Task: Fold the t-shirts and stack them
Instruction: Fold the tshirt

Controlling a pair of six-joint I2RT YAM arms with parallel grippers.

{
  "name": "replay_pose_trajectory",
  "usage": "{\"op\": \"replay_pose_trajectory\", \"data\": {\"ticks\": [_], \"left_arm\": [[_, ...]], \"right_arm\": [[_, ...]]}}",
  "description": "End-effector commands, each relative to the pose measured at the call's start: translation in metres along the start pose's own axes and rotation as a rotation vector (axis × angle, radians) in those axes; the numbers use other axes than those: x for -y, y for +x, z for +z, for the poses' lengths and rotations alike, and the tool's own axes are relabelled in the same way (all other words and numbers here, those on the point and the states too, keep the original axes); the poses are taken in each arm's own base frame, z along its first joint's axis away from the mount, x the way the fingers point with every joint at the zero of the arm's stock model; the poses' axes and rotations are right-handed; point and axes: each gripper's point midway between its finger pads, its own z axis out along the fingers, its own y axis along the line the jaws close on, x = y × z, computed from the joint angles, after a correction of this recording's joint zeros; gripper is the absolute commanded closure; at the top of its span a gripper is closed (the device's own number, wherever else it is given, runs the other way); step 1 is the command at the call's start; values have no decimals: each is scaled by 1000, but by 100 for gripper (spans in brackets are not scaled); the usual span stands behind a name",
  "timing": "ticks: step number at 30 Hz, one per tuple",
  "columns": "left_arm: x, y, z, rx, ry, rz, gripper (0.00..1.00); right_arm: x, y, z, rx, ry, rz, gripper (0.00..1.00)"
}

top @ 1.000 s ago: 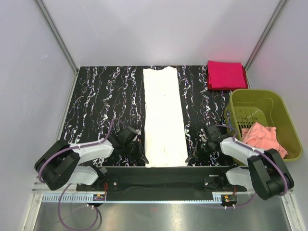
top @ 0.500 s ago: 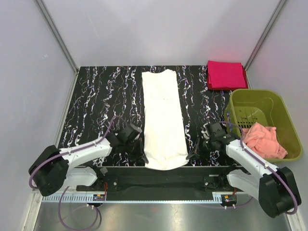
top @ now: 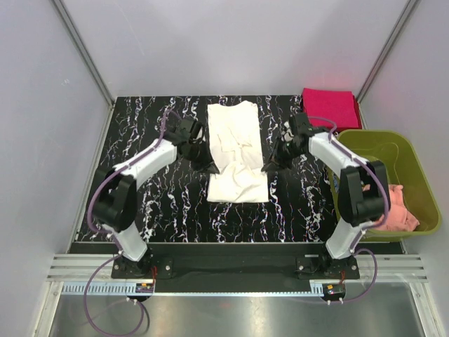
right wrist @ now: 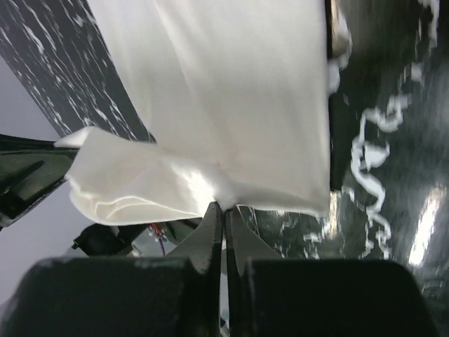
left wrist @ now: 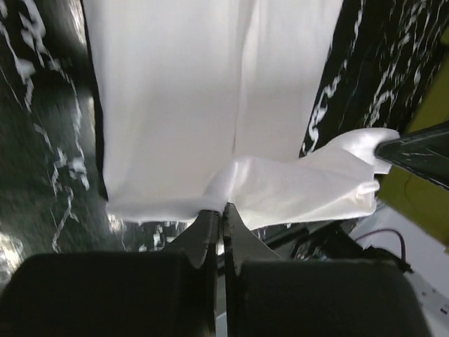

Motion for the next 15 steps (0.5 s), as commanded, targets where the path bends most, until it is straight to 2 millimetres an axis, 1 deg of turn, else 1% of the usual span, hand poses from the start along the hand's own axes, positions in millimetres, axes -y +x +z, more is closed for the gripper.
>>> {"op": "replay_pose_trajectory", "data": {"ticks": [1, 2, 3, 4, 5, 6, 7, 8, 10, 11, 12, 13, 15], "left_arm": [[9, -29, 9, -29, 38, 27, 100], [9, -34, 12, -31, 40, 22, 100], [5, -43, 14, -23, 30, 15, 100], [4, -49, 19, -23, 24, 8, 100], [2, -54, 21, -15, 26, 3, 100], [0, -60, 22, -17, 34, -13, 100], [-4, -64, 27, -24, 31, -24, 100], [-6, -67, 29, -23, 28, -32, 100], [-9, -79, 31, -10, 43, -47, 100], [-8, -80, 33, -6, 46, -44, 100], [-10, -83, 33, -4, 51, -54, 100], [-11, -86, 36, -8, 53, -62, 100], [-11, -91, 37, -8, 63, -75, 100]], "right_arm": [[-7, -35, 7, -10, 5, -63, 100], [-9, -43, 9, -10, 3, -64, 100], [-17, -56, 7, 9, -10, -81, 100], [-13, -61, 15, -4, 2, -76, 100], [-15, -72, 14, 10, -2, -78, 100], [-15, -76, 15, 12, -2, -78, 100], [-9, -79, 23, -3, 8, -69, 100], [-12, -87, 22, 7, -5, -73, 100], [-13, -96, 28, 1, -18, -71, 100], [-10, -95, 33, -14, -18, -66, 100], [-15, -100, 32, -4, -28, -74, 100], [-12, -102, 37, -16, -22, -68, 100], [-15, -106, 38, -16, -35, -68, 100]]}}
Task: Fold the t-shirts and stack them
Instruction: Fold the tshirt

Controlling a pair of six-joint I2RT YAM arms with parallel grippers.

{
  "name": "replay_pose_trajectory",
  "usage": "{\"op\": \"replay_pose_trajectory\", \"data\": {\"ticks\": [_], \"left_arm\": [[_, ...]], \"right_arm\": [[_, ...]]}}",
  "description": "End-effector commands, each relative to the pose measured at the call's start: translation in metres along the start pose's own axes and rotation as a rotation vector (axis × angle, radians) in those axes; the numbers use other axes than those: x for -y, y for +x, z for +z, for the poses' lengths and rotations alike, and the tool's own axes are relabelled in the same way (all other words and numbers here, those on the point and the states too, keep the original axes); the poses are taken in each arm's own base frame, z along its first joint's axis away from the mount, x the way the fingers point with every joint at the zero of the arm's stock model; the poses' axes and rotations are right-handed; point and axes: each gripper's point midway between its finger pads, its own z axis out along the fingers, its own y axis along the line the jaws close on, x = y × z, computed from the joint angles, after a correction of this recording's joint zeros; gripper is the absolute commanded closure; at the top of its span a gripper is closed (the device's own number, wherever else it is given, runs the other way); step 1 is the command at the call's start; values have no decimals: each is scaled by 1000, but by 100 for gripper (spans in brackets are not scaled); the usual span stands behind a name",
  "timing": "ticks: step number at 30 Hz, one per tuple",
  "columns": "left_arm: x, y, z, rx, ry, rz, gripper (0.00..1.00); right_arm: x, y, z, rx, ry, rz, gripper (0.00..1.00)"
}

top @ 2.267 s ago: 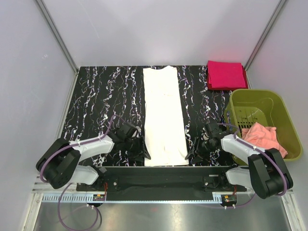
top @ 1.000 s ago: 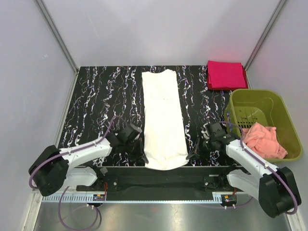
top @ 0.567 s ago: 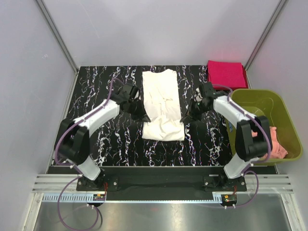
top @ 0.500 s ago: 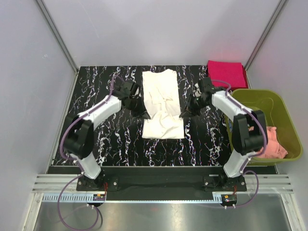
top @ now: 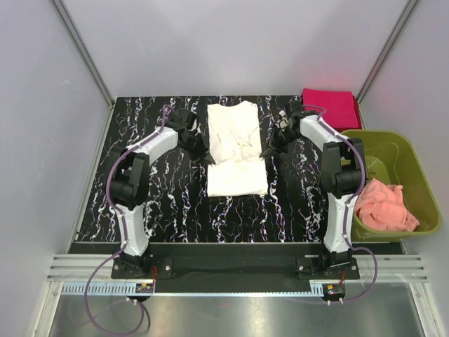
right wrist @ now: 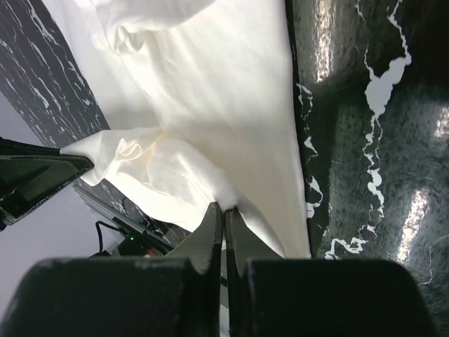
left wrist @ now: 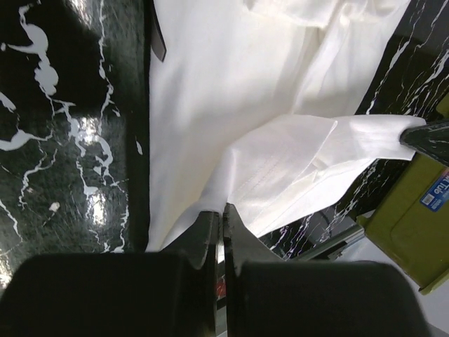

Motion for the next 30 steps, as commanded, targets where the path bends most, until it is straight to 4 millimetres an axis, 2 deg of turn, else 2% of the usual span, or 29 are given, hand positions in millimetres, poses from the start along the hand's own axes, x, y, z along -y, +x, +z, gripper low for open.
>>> {"op": "replay_pose_trajectory", "data": {"ticks": [1, 11, 20, 25, 30], "left_arm": [[20, -19, -5, 24, 91, 18, 100], [27, -38, 3, 24, 115, -3, 100], [25, -52, 11, 21, 107, -22, 100], [31, -52, -11, 75, 109, 0, 100], [46, -60, -23, 106, 142, 8, 100]], "right_arm": [[-13, -11, -4, 0, -50, -29, 100], [-21, -37, -4, 35, -74, -18, 100], [-19, -48, 1, 19, -81, -3, 100], [-30, -46, -21, 56, -97, -29, 100], [-36, -48, -26, 65, -123, -20, 100]]}}
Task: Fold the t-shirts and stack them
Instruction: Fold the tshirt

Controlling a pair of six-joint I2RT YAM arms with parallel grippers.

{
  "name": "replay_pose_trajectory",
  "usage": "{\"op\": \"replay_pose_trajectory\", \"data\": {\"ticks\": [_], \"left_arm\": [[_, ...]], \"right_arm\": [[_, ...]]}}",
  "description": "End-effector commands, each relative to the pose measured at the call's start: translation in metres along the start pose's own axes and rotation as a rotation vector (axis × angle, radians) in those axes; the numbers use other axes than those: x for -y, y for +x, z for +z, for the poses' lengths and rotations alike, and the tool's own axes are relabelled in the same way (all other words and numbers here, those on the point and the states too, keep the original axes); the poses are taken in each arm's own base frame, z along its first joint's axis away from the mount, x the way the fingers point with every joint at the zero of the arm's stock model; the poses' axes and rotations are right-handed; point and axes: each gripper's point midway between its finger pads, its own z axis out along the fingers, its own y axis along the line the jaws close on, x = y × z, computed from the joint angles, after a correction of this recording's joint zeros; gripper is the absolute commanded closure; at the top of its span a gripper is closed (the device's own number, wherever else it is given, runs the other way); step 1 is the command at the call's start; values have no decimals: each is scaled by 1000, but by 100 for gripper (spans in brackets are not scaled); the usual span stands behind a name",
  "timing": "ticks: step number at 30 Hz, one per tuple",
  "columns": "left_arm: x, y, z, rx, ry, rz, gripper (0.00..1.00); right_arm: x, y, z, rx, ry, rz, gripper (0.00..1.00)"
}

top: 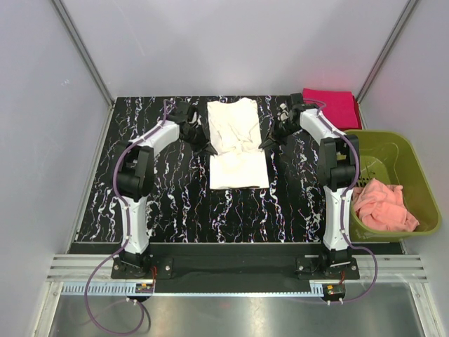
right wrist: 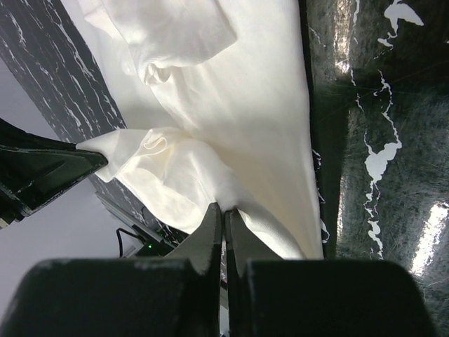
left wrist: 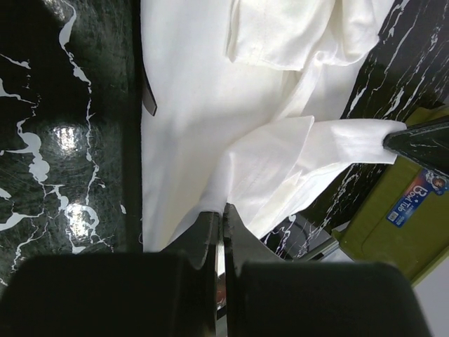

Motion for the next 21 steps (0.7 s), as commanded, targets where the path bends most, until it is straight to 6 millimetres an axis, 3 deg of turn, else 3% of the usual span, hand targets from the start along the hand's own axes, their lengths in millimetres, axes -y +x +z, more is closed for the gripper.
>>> {"op": "replay_pose_trajectory", "data": {"ticks": [1, 14, 21], "left_arm": [[36, -18, -34, 89, 80, 44, 100], [26, -38, -2, 58, 66, -11, 100], [9, -40, 8, 46, 22, -42, 93]], "right_arm": [[-31, -9, -32, 58, -77, -38, 100], [-28, -34, -15, 62, -95, -3, 100], [-10, -40, 4, 27, -89, 40, 95]]}}
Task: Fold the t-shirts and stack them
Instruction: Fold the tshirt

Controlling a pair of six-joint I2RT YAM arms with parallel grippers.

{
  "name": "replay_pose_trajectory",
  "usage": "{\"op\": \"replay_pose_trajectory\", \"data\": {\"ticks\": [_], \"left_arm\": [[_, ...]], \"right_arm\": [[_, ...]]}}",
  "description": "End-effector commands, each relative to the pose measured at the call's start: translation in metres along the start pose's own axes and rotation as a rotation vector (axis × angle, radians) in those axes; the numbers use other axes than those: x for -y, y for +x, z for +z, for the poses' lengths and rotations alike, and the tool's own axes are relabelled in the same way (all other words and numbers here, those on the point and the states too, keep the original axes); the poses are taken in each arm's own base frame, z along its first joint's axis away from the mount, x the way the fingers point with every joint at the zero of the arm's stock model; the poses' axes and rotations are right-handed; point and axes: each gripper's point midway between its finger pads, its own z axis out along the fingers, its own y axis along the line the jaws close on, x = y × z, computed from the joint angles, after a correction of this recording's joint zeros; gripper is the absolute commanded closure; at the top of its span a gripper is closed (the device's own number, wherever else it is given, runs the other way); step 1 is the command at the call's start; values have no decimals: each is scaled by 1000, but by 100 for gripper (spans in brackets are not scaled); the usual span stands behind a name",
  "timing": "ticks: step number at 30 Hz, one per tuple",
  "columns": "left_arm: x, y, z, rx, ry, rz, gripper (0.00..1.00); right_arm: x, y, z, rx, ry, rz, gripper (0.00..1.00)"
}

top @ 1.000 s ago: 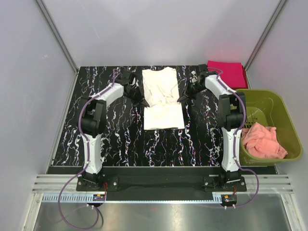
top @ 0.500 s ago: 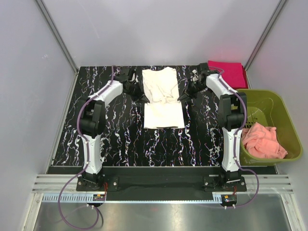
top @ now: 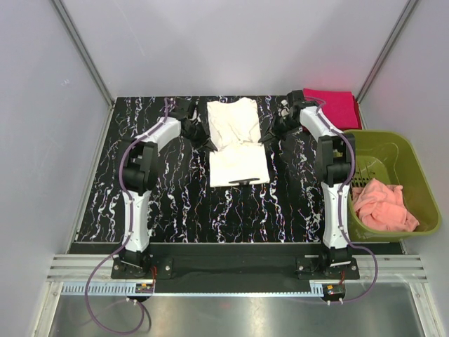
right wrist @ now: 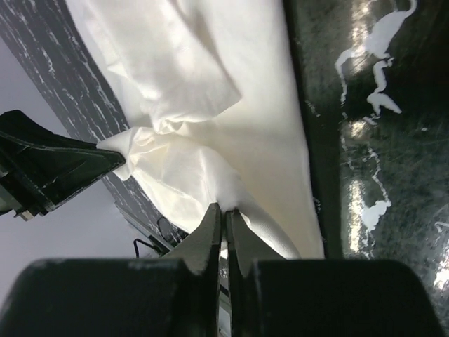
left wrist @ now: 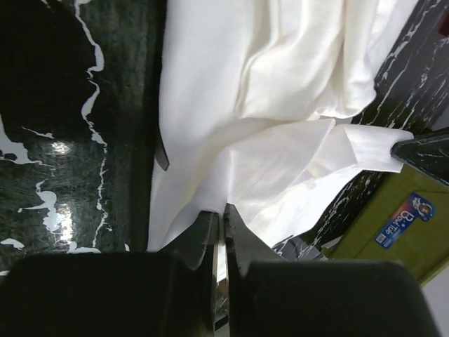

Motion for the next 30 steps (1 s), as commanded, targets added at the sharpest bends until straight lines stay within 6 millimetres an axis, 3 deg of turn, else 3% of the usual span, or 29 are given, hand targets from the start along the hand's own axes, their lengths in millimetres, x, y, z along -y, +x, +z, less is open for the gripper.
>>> {"op": "replay_pose_trajectory", "data": {"ticks": [1, 5, 6, 7, 8, 10, 11, 12, 13, 14, 15, 16, 17, 18, 19, 21, 22, 23, 25, 28, 30], "left_arm": [[8, -16, -6, 43, 14, 6, 93], [8, -30, -15, 99, -25, 50, 64], [5, -30, -20, 103, -64, 66, 59], [10, -46, -36, 180, -110, 133, 54], [7, -46, -47, 190, -156, 151, 48], [6, -53, -69, 260, -208, 214, 46], [20, -54, -92, 311, -180, 243, 45], [26, -51, -99, 328, -157, 260, 45], [33, -31, -105, 311, -110, 275, 46], [48, -28, -106, 334, -42, 300, 49], [40, -7, -91, 283, -26, 298, 56], [55, 9, -96, 263, 57, 292, 60], [68, 11, -91, 283, 126, 307, 64], [72, 20, -84, 269, 165, 306, 67], [69, 43, -67, 206, 192, 289, 72], [72, 54, -45, 179, 243, 288, 78], [69, 58, -33, 143, 263, 263, 81], [76, 55, -27, 157, 303, 278, 81], [68, 54, -8, 133, 304, 257, 83], [69, 44, 10, 127, 322, 269, 83], [74, 32, 12, 147, 337, 274, 83]], "right_arm": [[-5, -12, -2, 8, -37, 3, 93], [1, -23, -2, 18, -15, -7, 73], [-2, -33, -10, 58, 9, -34, 68], [4, -37, -16, 73, 46, -40, 64], [11, -31, -24, 59, 106, -57, 55], [22, -32, -38, 97, 220, -91, 48], [11, -29, -52, 126, 222, -117, 46], [21, -14, -47, 90, 230, -90, 40], [15, -5, -45, 86, 206, -97, 38], [-7, -4, -53, 131, 149, -127, 37], [1, 13, -43, 98, 151, -101, 39], [-5, 20, -40, 97, 125, -103, 40], [-29, 22, -37, 137, 57, -142, 42], [-26, 38, -26, 95, 33, -126, 45], [-33, 43, -20, 84, 4, -130, 54], [-43, 59, 2, 39, -61, -131, 67], [-46, 60, 9, 37, -85, -105, 81], [-52, 57, 18, 44, -142, -123, 88], [-49, 56, 29, 40, -171, -96, 100], [-51, 45, 44, 52, -214, -125, 100], [-50, 37, 51, 52, -241, -135, 100]]}}
